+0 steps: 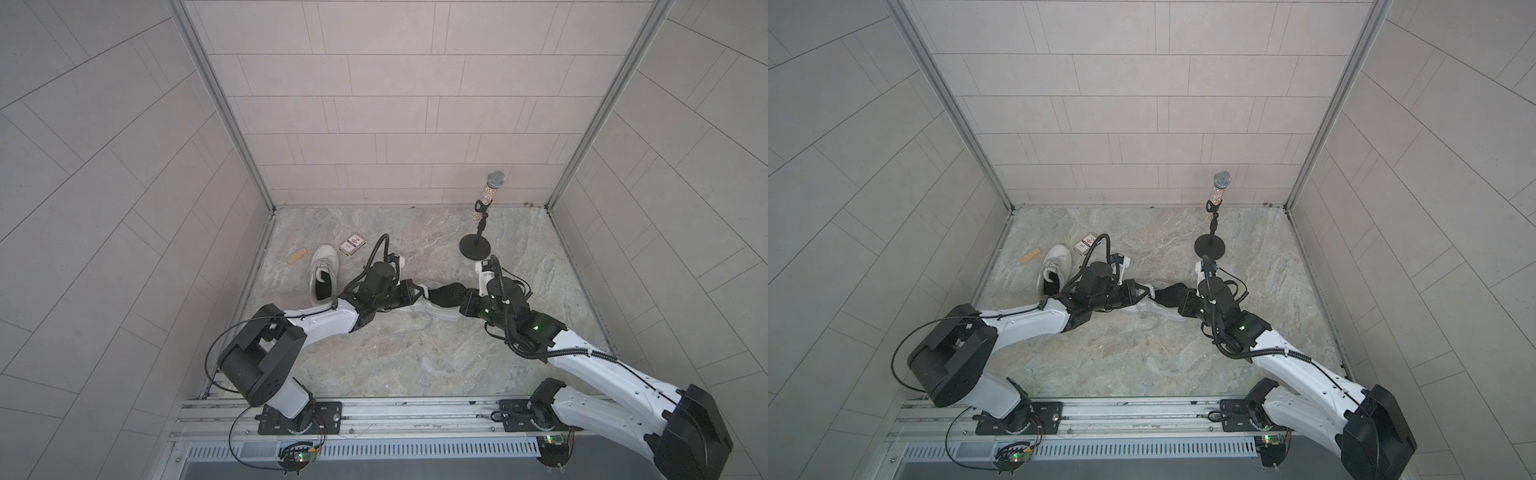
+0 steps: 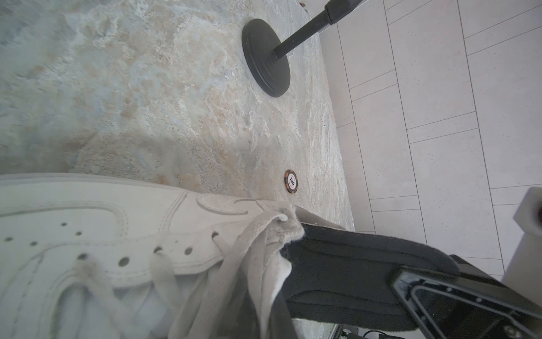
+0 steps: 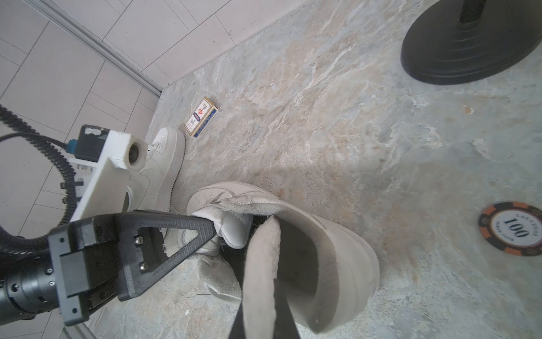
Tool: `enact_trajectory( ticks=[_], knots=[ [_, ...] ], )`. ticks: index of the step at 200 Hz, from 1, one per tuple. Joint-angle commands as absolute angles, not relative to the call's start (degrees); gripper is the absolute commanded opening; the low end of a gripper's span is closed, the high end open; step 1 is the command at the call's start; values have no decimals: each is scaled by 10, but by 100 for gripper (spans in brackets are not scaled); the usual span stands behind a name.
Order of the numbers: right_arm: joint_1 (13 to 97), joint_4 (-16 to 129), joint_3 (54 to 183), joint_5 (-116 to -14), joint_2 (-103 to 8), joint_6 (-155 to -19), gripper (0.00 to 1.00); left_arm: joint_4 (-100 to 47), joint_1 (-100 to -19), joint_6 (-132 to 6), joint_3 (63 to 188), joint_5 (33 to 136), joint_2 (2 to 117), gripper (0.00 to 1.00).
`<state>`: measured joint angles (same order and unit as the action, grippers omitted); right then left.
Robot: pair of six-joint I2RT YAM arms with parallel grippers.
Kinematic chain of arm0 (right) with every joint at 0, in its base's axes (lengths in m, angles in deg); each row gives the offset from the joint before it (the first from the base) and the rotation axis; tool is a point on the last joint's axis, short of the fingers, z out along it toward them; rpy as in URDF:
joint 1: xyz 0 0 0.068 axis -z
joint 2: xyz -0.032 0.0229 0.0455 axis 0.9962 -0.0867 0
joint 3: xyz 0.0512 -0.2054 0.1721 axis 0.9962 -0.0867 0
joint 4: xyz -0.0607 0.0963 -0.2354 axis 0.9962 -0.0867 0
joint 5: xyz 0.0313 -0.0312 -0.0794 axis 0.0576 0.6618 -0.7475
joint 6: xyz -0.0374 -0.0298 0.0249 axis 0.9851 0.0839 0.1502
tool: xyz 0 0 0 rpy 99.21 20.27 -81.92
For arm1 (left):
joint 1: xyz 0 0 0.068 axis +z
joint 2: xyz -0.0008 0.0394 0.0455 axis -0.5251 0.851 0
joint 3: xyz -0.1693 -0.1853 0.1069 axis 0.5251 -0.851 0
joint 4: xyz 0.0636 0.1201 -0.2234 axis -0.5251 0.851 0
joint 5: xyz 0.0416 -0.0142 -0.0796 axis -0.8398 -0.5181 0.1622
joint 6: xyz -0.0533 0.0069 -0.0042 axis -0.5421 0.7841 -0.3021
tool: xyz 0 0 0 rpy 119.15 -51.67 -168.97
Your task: Insert the insole into the shoe
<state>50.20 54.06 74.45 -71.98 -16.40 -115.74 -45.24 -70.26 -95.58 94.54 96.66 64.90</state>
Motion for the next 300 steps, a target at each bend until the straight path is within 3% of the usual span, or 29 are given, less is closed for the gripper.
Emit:
enact_trajectory(
  ticks=[1, 113, 187, 213, 241, 261, 274, 300],
  knots=[
    [503, 604, 734, -707, -186, -1148, 3, -518, -705, -966, 965, 1006, 643, 0],
    [493, 680, 762, -658, -315, -1166, 1, -507, -703, -964, 979, 1019, 645, 0],
    [466, 613, 829, -666, -384, -1169, 1, -505, -698, -958, 968, 1008, 633, 0],
    [467, 474, 884, -693, -367, -1127, 10, -495, -687, -953, 957, 998, 622, 0],
    [478, 355, 923, -734, -332, -1079, 38, -460, -674, -927, 952, 980, 613, 0],
    [486, 302, 955, -740, -327, -1049, 48, -439, -674, -907, 954, 967, 609, 0],
    [490, 285, 970, -744, -332, -1031, 45, -438, -674, -904, 954, 964, 610, 0],
    [501, 283, 993, -697, -357, -1016, 30, -437, -674, -901, 955, 963, 612, 0]
  ],
)
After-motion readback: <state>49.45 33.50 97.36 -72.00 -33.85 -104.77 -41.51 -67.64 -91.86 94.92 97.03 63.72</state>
